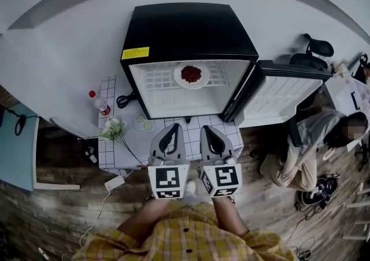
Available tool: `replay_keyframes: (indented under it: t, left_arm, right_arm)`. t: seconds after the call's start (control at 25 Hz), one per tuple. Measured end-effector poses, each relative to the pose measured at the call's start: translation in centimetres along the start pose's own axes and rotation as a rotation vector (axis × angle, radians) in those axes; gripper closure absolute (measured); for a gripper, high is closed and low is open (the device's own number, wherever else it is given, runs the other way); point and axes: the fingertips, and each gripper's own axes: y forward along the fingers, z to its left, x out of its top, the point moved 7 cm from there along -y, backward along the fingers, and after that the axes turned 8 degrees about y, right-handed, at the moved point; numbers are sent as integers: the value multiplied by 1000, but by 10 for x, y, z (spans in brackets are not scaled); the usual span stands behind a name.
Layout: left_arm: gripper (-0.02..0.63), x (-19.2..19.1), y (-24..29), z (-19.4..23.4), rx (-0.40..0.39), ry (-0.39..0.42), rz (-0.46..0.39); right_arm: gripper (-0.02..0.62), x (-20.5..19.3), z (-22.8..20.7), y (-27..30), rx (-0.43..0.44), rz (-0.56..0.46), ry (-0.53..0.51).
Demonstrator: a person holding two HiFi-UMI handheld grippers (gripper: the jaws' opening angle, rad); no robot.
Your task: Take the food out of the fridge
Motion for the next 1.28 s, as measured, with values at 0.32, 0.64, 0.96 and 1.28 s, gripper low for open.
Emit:
replay_keyframes:
  t: [0.32,0.64,0.96,1.28]
  left_arm:
    - [598,1,23,5,-11,11,-1]
    - [598,3,47,17,-48,10,-16]
    - [598,-6,58,27,-67,2,-6]
    - [598,-9,64,32,-66,18,-11]
  right_arm:
    - [589,2,-9,23,-2,2,1]
    - [589,6,-13,47,-34,-4,-6]
    - [588,-6,-21,72,-37,20,111]
    - [565,-24,-41,93,16,-5,515]
